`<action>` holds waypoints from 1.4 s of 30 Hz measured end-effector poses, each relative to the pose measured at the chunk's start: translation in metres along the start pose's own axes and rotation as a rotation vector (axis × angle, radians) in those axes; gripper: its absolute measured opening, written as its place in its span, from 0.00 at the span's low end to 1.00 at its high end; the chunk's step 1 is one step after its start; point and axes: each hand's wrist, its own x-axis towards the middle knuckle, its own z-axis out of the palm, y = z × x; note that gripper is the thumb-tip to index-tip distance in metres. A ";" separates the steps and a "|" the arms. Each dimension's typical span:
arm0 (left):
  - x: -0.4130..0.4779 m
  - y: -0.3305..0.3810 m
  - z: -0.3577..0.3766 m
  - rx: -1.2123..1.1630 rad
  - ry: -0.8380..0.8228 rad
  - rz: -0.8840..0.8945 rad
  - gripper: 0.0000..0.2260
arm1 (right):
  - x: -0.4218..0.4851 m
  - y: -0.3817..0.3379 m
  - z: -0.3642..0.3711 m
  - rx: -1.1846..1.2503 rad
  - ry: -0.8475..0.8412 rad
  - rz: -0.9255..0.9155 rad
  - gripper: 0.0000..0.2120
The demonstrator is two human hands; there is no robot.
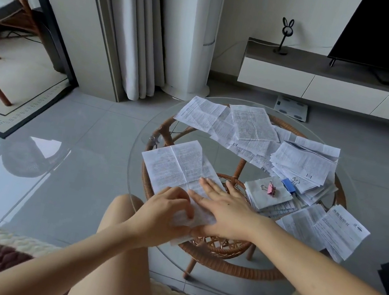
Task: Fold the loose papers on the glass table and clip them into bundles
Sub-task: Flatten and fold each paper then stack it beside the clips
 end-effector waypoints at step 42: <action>-0.012 -0.020 -0.033 0.253 -0.077 -0.001 0.18 | -0.062 -0.021 0.028 -0.310 0.259 -0.162 0.32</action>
